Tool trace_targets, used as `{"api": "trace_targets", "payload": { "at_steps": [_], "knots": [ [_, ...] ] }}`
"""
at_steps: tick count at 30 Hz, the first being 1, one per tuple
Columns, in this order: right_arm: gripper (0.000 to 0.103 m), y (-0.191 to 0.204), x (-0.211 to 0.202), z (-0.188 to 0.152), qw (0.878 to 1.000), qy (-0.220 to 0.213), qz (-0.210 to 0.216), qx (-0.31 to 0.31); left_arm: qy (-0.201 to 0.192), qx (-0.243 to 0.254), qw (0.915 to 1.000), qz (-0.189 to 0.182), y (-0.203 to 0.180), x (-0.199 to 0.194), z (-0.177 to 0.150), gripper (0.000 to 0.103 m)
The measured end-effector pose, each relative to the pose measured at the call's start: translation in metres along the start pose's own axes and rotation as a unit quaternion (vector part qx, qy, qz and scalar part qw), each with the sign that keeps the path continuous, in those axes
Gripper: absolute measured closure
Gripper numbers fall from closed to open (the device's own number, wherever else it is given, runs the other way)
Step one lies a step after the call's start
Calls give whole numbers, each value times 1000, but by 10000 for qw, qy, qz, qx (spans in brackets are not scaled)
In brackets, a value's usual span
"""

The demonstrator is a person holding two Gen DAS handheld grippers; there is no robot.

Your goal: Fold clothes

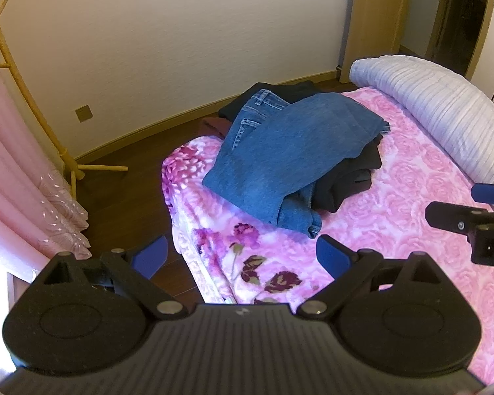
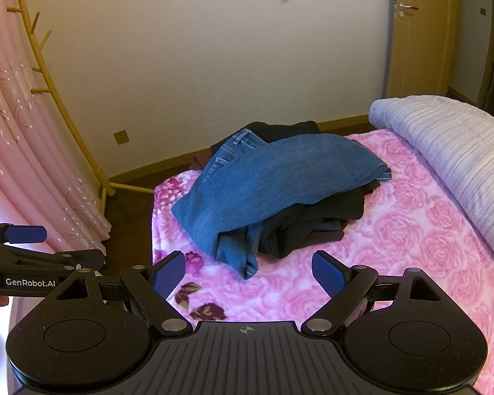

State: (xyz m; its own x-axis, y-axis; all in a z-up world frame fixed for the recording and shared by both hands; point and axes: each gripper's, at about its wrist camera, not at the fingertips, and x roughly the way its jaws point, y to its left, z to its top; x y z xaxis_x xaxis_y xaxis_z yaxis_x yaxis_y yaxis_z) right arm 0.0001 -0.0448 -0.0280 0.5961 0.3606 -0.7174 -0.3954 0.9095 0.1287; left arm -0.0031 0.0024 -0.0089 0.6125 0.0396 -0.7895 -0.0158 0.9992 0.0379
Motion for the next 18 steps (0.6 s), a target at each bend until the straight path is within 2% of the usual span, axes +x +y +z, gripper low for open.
{"api": "trace_targets", "payload": {
  "at_steps": [15, 18],
  "knots": [
    [16, 5, 12, -1, 9998, 92, 140, -118, 67, -90, 9999, 126, 11, 5, -13, 7],
    [16, 4, 20, -2, 9997, 150, 130, -127, 24, 38, 10000, 1, 17, 15, -13, 7]
  ]
}}
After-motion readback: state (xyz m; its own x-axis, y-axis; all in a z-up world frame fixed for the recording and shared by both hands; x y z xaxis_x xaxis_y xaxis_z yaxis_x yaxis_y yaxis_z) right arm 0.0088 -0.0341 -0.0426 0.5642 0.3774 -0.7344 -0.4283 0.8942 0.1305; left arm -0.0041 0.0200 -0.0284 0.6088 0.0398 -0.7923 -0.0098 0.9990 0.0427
